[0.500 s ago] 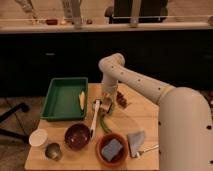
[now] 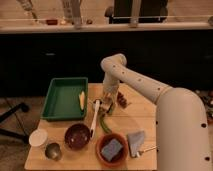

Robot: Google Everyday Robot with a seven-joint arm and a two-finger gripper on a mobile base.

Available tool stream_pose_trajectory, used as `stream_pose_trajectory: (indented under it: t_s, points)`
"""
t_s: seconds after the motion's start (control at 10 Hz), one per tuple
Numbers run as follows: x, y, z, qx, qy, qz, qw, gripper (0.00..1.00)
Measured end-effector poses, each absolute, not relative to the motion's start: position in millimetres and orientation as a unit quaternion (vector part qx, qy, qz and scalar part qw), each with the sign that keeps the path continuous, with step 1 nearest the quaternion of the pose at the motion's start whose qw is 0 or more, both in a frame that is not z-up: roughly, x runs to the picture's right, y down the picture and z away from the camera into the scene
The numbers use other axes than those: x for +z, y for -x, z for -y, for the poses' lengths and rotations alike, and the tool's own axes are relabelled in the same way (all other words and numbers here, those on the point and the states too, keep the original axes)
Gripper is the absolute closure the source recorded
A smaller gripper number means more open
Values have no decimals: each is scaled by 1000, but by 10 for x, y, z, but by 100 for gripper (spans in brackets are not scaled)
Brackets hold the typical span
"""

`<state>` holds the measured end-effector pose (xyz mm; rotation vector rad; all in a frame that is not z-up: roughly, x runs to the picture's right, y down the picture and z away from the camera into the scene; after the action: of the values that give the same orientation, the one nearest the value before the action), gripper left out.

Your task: Place eraser in plastic cup

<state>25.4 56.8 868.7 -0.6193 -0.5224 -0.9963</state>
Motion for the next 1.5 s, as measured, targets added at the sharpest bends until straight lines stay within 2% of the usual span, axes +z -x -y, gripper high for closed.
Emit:
stream_pose_trajectory:
  t_s: [0.4,0.5,0.6,1.5]
  points:
    - [8693,-284,-565,-452,294,246,806,28]
    - [8693,-280,-565,-451,294,246,806,22]
    - [8688,-274,-564,-450,295,247,806,20]
    - [8590,-343,-524,-445,295,244,810,20]
